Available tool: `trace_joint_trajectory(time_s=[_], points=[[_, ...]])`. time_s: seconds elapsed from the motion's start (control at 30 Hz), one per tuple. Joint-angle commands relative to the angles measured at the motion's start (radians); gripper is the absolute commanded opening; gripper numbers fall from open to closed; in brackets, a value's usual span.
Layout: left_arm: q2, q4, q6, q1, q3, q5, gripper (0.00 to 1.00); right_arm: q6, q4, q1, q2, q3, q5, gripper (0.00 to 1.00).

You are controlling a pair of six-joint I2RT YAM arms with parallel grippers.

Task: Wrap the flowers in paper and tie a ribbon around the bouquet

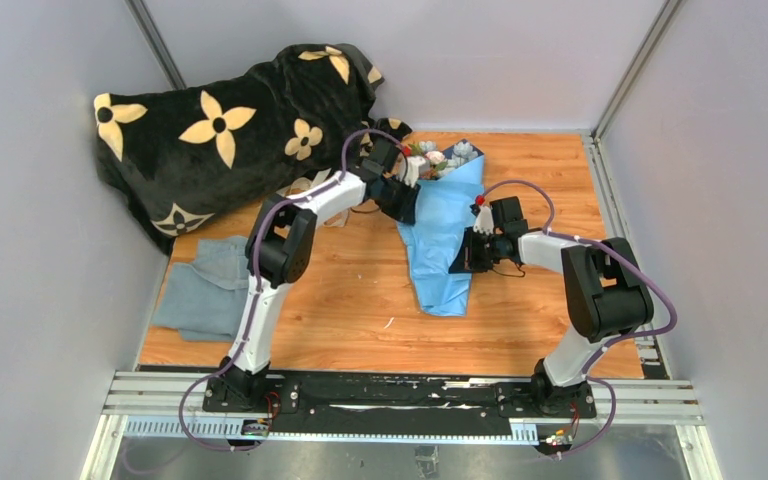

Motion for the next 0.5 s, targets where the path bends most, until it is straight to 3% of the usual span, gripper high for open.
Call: trace_joint_trajectory(time_s=[0.0,0.17,0.27,0.37,0.47], points=[[0.083,0.040,-0.089,0.098,0.112,-0.176,0.25,-0.060,-0.087,0.009,0.040,-0.008,0.112,0.00],[0.163,-0.009,-0.112,0.156,0.256,-0.285,0.26,-0.075,-0.120,0.011,0.033,0.019,0.114,0.00],[0.139,-0.057,-0.089,0.161,0.291,-0.279,0.26,-0.092,-0.153,0.024,0.028,0.050,0.116,0.00],[-0.012,-0.027,-0.091,0.135,0.156,-0.172,0.26,-0.096,-0.170,0.046,0.027,0.071,0.119,0.00],[-0.230,0.082,-0.046,0.041,-0.097,-0.140,0.26,-0.082,-0.155,0.052,0.034,0.072,0.103,0.00]])
